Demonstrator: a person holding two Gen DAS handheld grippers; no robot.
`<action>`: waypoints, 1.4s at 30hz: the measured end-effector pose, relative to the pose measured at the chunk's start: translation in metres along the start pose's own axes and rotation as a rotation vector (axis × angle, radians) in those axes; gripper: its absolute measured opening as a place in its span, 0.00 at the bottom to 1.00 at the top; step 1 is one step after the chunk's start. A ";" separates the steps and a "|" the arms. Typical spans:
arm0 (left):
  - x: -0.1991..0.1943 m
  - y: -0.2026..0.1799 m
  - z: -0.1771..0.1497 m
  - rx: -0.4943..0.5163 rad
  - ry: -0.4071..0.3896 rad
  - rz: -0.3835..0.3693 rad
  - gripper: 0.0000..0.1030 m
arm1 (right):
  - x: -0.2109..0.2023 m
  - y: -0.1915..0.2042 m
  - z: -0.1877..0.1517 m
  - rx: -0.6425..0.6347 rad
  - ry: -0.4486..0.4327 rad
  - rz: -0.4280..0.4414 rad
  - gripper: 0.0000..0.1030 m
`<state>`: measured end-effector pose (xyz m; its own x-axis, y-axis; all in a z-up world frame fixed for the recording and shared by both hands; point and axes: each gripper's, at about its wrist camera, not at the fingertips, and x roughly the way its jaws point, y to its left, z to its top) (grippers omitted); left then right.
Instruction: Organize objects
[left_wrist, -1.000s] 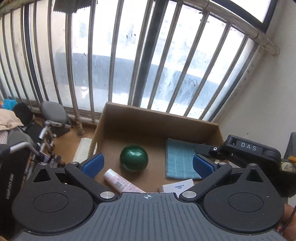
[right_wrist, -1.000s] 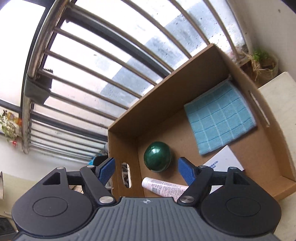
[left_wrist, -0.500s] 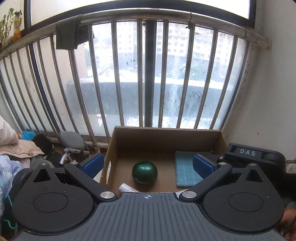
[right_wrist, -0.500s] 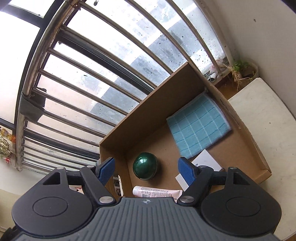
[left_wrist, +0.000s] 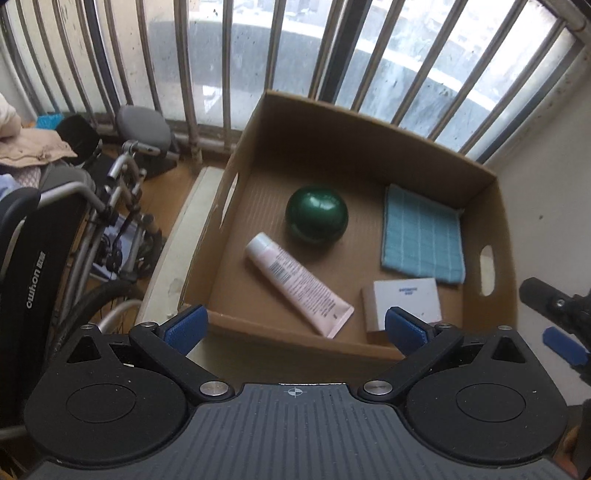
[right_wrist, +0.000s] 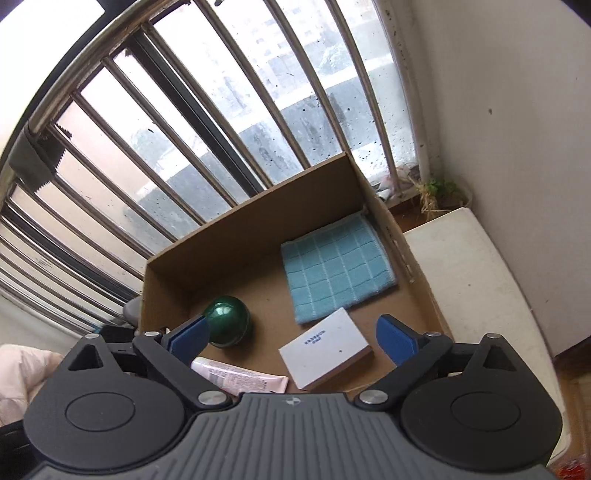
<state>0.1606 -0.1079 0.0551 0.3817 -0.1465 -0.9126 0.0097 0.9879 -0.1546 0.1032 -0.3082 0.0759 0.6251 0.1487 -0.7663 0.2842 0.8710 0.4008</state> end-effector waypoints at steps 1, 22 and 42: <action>0.003 0.001 -0.001 0.000 0.013 0.010 1.00 | 0.000 0.002 -0.002 -0.025 -0.004 -0.021 0.98; 0.026 -0.006 -0.003 0.063 0.097 0.071 1.00 | 0.007 0.034 -0.021 -0.346 -0.039 -0.229 1.00; 0.034 -0.015 -0.025 0.169 0.132 0.043 1.00 | 0.012 0.027 -0.034 -0.344 0.060 -0.192 1.00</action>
<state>0.1509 -0.1294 0.0167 0.2613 -0.0981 -0.9603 0.1548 0.9862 -0.0586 0.0939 -0.2664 0.0603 0.5382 -0.0139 -0.8427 0.1256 0.9900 0.0639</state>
